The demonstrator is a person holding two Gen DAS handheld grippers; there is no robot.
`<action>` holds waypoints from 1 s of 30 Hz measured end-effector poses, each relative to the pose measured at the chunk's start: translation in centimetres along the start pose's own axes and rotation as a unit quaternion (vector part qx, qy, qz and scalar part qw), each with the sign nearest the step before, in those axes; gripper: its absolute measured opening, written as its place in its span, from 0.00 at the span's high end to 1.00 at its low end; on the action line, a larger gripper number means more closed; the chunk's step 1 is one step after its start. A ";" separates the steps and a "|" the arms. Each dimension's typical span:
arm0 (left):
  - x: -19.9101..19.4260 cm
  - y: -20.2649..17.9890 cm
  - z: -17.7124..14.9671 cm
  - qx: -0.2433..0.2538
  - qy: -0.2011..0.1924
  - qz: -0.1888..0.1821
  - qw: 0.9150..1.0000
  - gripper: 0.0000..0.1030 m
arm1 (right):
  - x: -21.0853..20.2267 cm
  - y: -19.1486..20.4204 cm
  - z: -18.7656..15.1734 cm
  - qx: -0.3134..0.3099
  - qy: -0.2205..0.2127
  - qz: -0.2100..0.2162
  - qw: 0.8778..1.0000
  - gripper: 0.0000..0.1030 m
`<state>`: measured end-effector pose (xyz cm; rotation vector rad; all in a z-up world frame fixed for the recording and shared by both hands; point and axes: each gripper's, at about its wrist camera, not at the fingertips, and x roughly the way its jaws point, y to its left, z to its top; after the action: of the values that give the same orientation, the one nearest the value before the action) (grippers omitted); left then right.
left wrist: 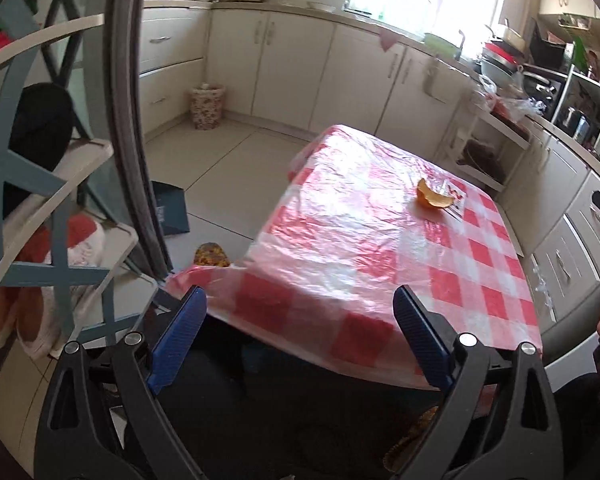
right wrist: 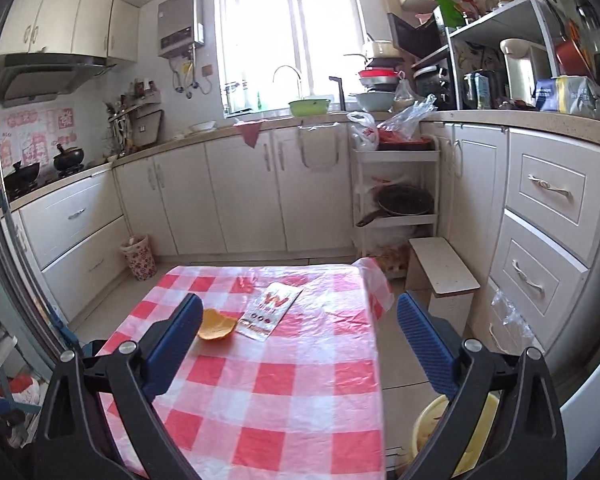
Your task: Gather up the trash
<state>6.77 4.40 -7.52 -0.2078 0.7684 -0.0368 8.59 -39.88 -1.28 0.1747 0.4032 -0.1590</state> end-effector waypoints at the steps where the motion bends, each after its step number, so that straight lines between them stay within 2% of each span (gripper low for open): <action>1: 0.1 1.1 0.0 -0.008 0.000 0.007 1.000 0.12 | 0.3 0.3 -0.2 0.003 0.008 0.004 1.000 0.09; 5: 1.4 3.3 -0.6 -0.031 0.007 0.018 0.999 0.12 | 1.0 1.7 -1.4 0.010 0.021 0.011 1.000 0.09; 10: 3.1 3.6 -1.8 -0.034 0.023 0.025 0.999 0.12 | 2.2 3.1 -2.4 0.002 0.031 0.011 0.999 0.09; 16: 4.2 4.9 -2.0 -0.064 0.038 0.019 0.997 0.12 | 3.5 3.1 -3.2 0.003 0.047 0.005 0.999 0.09; 23: 3.2 5.5 -0.6 -0.063 0.010 0.037 0.997 0.12 | 4.1 2.8 -3.3 0.015 0.056 0.008 0.998 0.09; 30: 5.2 7.0 -1.1 -0.098 0.048 0.025 0.994 0.12 | 4.7 3.5 -3.4 0.006 0.061 0.010 0.998 0.09</action>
<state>9.45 10.45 -13.29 -0.3762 0.8724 0.0770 12.21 -36.35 -5.80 0.2005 0.5217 -0.1306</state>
